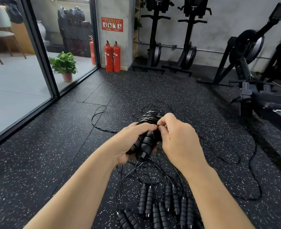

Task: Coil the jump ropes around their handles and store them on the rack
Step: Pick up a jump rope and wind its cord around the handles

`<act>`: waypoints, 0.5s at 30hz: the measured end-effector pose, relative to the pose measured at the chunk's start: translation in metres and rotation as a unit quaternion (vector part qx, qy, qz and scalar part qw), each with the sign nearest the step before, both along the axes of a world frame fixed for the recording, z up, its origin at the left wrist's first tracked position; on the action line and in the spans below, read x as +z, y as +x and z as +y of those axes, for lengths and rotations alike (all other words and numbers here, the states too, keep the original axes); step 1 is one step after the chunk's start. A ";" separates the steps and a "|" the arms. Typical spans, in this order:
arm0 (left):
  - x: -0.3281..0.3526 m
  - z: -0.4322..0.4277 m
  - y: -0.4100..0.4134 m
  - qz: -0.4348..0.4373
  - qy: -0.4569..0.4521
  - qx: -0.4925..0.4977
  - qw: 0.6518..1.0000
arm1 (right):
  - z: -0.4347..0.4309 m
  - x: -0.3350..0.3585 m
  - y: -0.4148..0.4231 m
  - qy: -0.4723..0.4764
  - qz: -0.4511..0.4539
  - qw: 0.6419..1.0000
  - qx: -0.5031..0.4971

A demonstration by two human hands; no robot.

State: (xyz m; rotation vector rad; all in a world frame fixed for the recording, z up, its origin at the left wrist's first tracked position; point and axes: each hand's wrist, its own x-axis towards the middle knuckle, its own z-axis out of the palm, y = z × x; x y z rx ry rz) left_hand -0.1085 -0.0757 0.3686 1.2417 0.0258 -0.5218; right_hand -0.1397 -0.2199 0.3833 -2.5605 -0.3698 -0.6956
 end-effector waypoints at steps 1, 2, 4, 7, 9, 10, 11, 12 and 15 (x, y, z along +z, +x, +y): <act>0.002 0.000 -0.001 0.001 0.000 0.004 1.000 | 0.000 0.000 -0.001 0.007 -0.002 1.000 -0.001; 0.002 0.000 -0.001 0.004 0.001 0.008 1.000 | 0.000 -0.001 -0.001 0.017 -0.005 1.000 -0.003; 0.003 -0.001 -0.002 0.012 0.001 0.004 1.000 | 0.000 -0.001 -0.002 0.037 -0.020 0.999 -0.009; 0.006 0.000 -0.003 0.014 -0.013 0.001 1.000 | -0.001 0.000 0.000 0.056 -0.034 0.998 -0.007; 0.005 0.001 -0.004 0.014 -0.003 0.006 1.000 | -0.003 -0.001 0.003 0.063 -0.027 0.998 0.005; 0.004 0.001 -0.003 0.011 0.002 0.008 1.000 | -0.005 -0.001 0.004 0.071 -0.021 0.997 0.008; 0.003 0.001 -0.003 0.007 0.004 0.012 1.000 | -0.006 -0.003 0.006 0.082 -0.012 0.997 0.008; 0.001 0.002 -0.003 0.002 0.005 0.015 1.000 | -0.008 -0.003 0.007 0.096 0.001 0.995 0.005; -0.001 0.002 -0.003 -0.015 0.022 0.002 1.000 | -0.015 -0.002 0.012 0.189 0.050 0.981 -0.007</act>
